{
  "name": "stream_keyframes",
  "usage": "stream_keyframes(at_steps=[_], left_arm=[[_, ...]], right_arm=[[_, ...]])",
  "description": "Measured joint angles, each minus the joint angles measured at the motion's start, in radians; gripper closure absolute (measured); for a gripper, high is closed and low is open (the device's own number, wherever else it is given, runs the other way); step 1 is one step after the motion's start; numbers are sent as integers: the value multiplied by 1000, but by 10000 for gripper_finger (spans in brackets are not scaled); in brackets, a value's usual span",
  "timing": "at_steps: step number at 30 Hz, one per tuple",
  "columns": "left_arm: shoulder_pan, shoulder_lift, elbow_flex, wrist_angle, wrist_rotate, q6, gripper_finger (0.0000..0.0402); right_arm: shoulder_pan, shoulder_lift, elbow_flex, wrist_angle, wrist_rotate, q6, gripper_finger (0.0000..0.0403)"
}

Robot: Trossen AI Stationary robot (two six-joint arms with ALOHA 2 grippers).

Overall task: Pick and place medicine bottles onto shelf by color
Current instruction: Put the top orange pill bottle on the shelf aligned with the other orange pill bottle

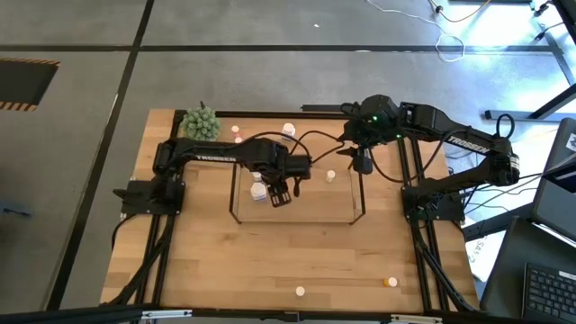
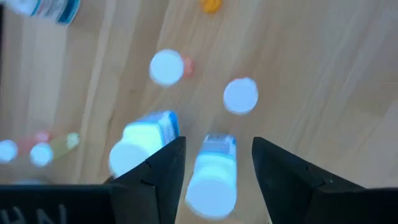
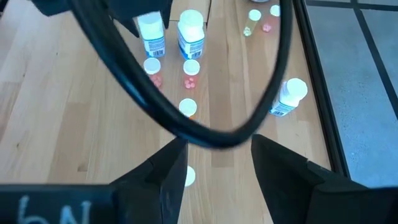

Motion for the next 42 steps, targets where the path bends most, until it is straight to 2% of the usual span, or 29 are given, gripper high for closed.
stream_keyframes(at_steps=[10,17,30,36,42], left_arm=[[-38,-77,0,-30,-72,-83,223],[-64,-169,-1,-73,-184,-140,223],[-84,-311,-1,-88,-214,-214,223],[-126,-331,-2,-93,-221,-239,223],[-161,-339,-2,-93,-256,-288,223]], right_arm=[[0,0,0,4,2,0,224],[0,0,0,7,2,0,224],[0,0,0,21,2,0,224],[-1,0,0,35,-56,4,224],[-1,0,0,21,-109,123,224]])
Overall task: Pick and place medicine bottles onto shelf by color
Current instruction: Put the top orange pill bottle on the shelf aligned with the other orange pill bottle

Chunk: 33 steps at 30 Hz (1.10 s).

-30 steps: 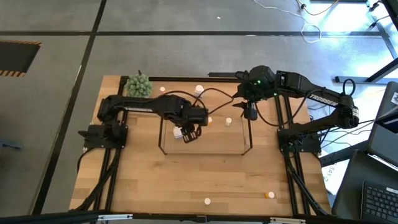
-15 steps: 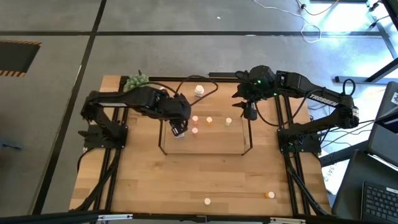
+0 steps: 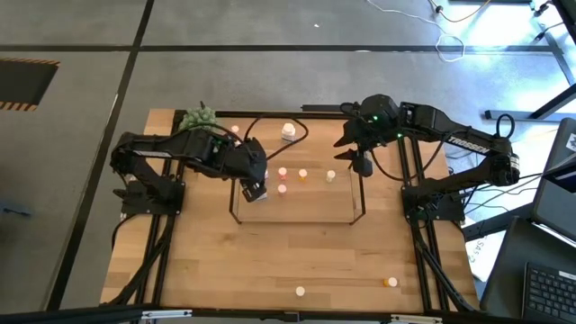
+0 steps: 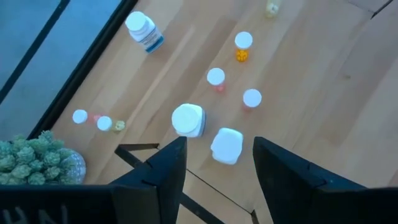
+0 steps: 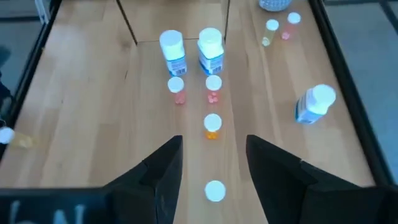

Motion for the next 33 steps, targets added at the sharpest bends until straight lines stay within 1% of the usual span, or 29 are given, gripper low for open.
stream_keyframes(at_steps=[2,5,9,12,17,20,25,29,33], left_arm=[[-7,-4,0,0,-11,-10,223],[-12,-4,0,0,-12,-15,223],[-6,-4,0,0,-13,-31,223],[2,-4,0,0,-13,-31,223],[13,-4,0,0,-13,-31,223],[13,-4,0,0,-13,-30,223],[13,-3,0,1,-12,-30,223],[13,-3,0,2,-12,-30,223],[13,-3,0,2,-11,-30,223]], right_arm=[[0,0,0,-17,26,64,224],[-15,0,0,-66,123,163,224],[-62,0,0,-191,248,261,224],[-114,0,0,-275,299,299,224],[-252,1,0,-320,282,335,224],[-361,14,0,-321,276,417,224],[-525,88,-6,-341,280,483,224],[-606,180,-33,-325,260,449,224],[-636,259,-33,-307,235,427,224]])
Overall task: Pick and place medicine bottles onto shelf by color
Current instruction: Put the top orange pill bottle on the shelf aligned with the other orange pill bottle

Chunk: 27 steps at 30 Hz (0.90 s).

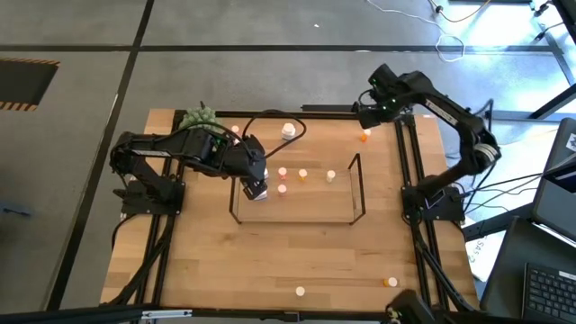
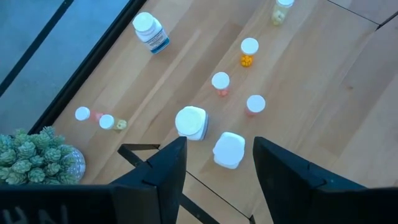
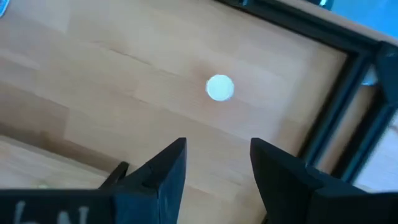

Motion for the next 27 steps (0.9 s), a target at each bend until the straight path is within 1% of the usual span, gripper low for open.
stream_keyframes(at_steps=[4,14,23,27], left_arm=[[0,0,0,0,0,0,223],[0,0,0,0,0,0,223],[0,0,0,0,0,0,223],[0,0,0,0,0,0,223]], right_arm=[[-3,62,0,33,-3,-23,224],[-4,172,0,35,-2,-58,224],[-5,231,0,58,2,-79,224],[-6,253,0,68,34,-80,224]])
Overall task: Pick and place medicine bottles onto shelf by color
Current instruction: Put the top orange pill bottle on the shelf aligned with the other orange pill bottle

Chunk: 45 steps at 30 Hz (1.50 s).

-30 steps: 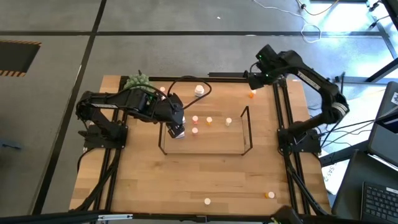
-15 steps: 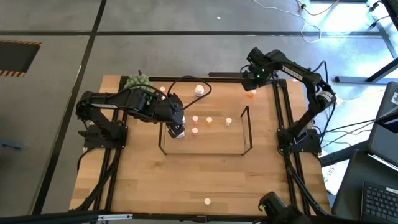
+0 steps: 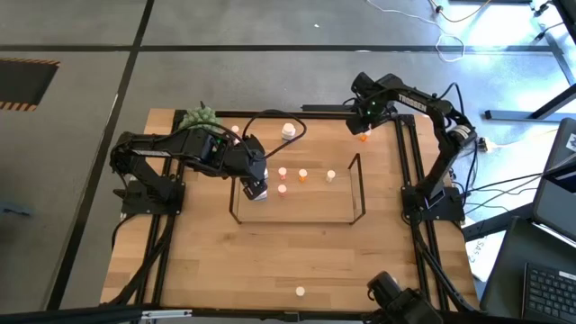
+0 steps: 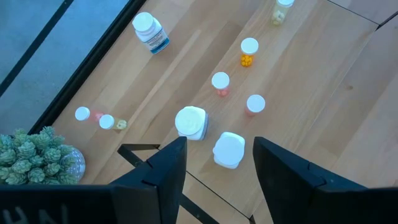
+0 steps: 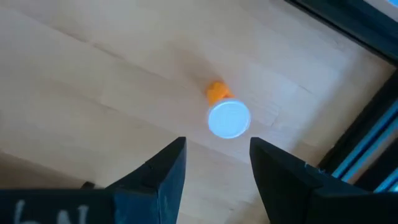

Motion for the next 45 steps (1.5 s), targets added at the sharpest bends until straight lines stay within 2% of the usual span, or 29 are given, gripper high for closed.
stream_keyframes(at_steps=[28,39,45], left_arm=[[0,0,0,0,8,0,223],[0,0,0,0,8,0,223],[0,0,0,0,8,0,223]], right_arm=[[-10,108,1,62,35,-28,224],[-10,108,1,52,36,-21,272],[-10,108,1,51,36,-21,283]])
